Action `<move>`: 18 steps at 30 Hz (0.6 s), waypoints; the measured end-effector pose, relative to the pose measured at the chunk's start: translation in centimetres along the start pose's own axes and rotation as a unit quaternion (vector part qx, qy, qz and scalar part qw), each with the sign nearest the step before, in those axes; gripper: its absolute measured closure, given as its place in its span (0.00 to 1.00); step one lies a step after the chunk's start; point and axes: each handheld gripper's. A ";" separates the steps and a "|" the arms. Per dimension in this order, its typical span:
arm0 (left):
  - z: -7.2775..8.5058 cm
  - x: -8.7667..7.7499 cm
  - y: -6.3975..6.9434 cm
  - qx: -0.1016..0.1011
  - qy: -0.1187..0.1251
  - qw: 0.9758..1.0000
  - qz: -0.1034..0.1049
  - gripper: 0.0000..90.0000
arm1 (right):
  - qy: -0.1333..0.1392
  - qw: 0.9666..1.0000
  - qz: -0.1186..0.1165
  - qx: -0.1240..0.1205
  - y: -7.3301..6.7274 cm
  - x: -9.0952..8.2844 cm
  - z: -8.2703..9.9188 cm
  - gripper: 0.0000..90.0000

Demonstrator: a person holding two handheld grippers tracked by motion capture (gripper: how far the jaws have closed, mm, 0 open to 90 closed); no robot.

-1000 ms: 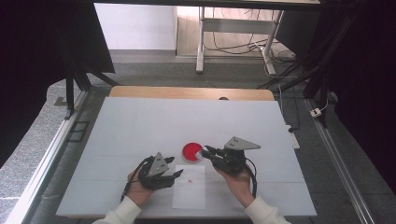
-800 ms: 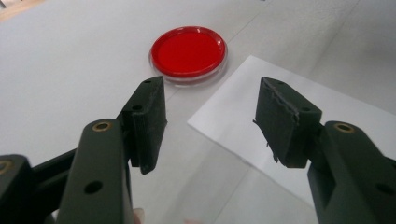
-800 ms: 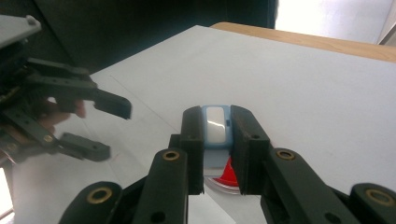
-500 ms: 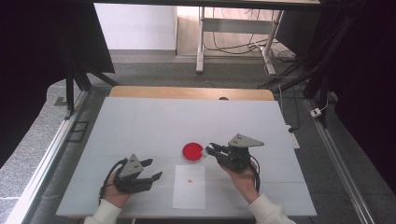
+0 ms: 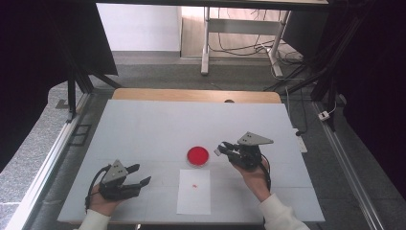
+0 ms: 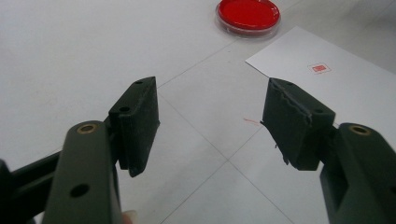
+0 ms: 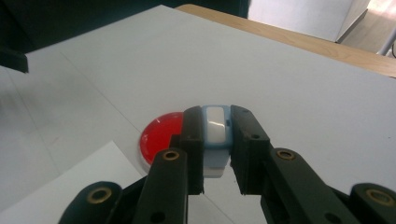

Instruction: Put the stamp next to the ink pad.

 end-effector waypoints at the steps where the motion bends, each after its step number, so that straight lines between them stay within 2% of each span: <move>1: 0.0 0.1 -0.1 -0.001 -0.001 1.000 0.000 0.39 | -0.004 1.000 0.003 -0.006 0.1 0.1 0.0 0.84; 6: 0.2 0.4 -0.4 -0.005 -0.008 1.000 -0.002 0.38 | -0.023 1.000 -0.001 -0.006 0.6 0.6 0.2 0.84; 11: 0.2 0.5 -0.6 -0.005 -0.011 1.000 -0.003 0.38 | -0.047 0.999 0.000 -0.016 0.8 1.3 0.5 0.84; 15: 0.2 0.5 -0.5 -0.002 -0.011 1.000 -0.004 0.36 | -0.067 0.997 -0.008 -0.029 0.4 2.5 0.7 0.84; 18: 0.3 0.3 -0.5 -0.002 -0.011 1.000 -0.005 0.36 | -0.086 0.995 -0.010 -0.048 -0.2 3.4 0.9 0.84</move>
Point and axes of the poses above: each handheld gripper's, and its own axes: x roughly forward along the jaws, z roughly out of its underside, y roughly to its right, and after that the axes turned 6 degrees about z, right-handed
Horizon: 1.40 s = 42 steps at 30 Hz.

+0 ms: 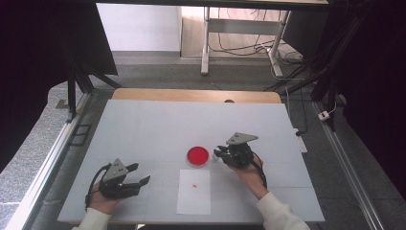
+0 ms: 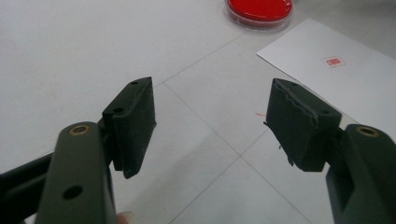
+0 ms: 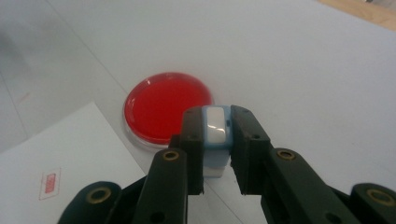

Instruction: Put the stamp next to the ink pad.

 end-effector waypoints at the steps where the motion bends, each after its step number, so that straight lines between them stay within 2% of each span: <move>1: 0.0 0.0 0.0 0.000 0.000 1.000 0.000 0.36 | -0.006 1.000 0.002 -0.006 -0.2 0.3 0.0 0.84; 5: 0.1 -0.1 0.1 0.004 0.002 1.000 0.000 0.36 | -0.017 1.000 0.003 -0.014 -0.5 0.8 0.0 0.83; 13: 0.1 -0.1 0.1 0.004 0.000 1.000 -0.002 0.36 | -0.023 1.000 0.003 -0.006 -0.2 1.1 0.2 0.81; 18: 0.1 -0.1 0.1 0.004 0.000 1.000 -0.003 0.36 | -0.023 1.000 0.007 -0.007 -0.3 1.1 0.3 0.69; 21: 0.2 -0.2 0.1 0.004 0.001 1.000 -0.004 0.36 | -0.004 1.000 0.011 0.000 -0.3 0.8 0.1 0.59; 27: 0.3 -0.3 -0.1 0.001 0.001 1.000 -0.006 0.36 | 0.027 1.000 0.001 0.013 0.3 -1.2 0.4 0.53; 31: 0.5 -0.4 -0.4 -0.003 0.000 1.000 -0.008 0.36 | 0.051 0.999 -0.004 0.017 1.0 -3.2 1.4 0.52; 35: 0.6 -0.7 -0.4 -0.004 0.004 1.000 -0.010 0.36 | 0.063 0.998 0.000 0.013 1.3 -5.0 2.8 0.51; 42: 0.5 -0.5 -0.3 -0.003 0.003 1.000 -0.007 0.36 | 0.080 0.996 0.021 0.021 2.3 -8.3 6.1 0.51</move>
Point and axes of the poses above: each handheld gripper's, and its own axes: x roughly forward along the jaws, z roughly out of its underside, y roughly to its right, and after that the axes turned 6 degrees about z, right-handed
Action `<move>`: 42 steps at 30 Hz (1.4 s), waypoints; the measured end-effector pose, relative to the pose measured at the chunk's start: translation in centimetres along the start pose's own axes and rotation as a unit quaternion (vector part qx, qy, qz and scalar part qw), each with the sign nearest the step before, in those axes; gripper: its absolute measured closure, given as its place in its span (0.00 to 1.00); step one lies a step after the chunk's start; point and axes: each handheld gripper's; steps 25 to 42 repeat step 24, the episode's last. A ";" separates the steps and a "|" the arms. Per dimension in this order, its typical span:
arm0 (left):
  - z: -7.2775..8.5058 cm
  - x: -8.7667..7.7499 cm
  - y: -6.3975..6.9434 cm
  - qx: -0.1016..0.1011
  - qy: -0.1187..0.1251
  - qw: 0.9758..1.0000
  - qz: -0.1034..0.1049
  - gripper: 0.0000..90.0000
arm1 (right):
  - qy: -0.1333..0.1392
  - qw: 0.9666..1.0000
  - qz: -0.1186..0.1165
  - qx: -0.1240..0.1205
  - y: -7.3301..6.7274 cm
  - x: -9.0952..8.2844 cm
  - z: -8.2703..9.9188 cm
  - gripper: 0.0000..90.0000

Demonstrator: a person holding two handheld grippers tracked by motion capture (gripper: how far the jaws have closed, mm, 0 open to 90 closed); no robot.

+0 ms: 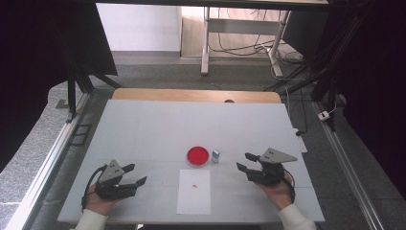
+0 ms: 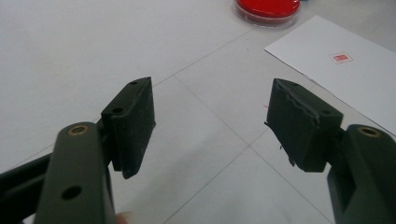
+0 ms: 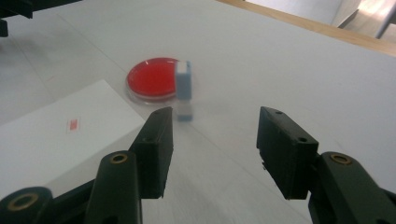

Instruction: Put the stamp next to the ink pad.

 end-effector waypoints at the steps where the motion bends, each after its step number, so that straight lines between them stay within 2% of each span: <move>1: 0.0 0.0 0.1 0.001 -0.001 1.000 0.001 0.36 | 0.003 1.000 0.004 0.000 0.1 -0.3 0.3 0.51; 5: -0.1 0.1 0.2 0.002 0.000 1.000 0.003 0.36 | 0.003 1.000 0.021 -0.002 1.1 -1.9 1.6 0.51; 7: -0.1 0.1 0.2 0.002 0.000 1.000 0.003 0.36 | 0.002 1.000 0.026 0.007 1.5 -2.5 2.3 0.51; 10: -0.1 0.1 0.2 0.003 0.001 1.000 0.002 0.36 | 0.001 1.000 0.028 0.011 1.9 -3.0 2.9 0.51; 15: -0.2 0.2 0.2 0.005 0.002 1.000 0.004 0.36 | -0.008 0.999 0.034 -0.003 1.9 -3.2 3.6 0.51; 42: -0.3 0.3 0.1 0.005 0.001 1.000 0.003 0.36 | -0.010 0.999 0.031 -0.006 1.9 -3.1 3.7 0.51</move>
Point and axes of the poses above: each handheld gripper's, and its own axes: x roughly forward along the jaws, z roughly out of its underside, y roughly to its right, and after that the axes turned 6 degrees about z, right-handed
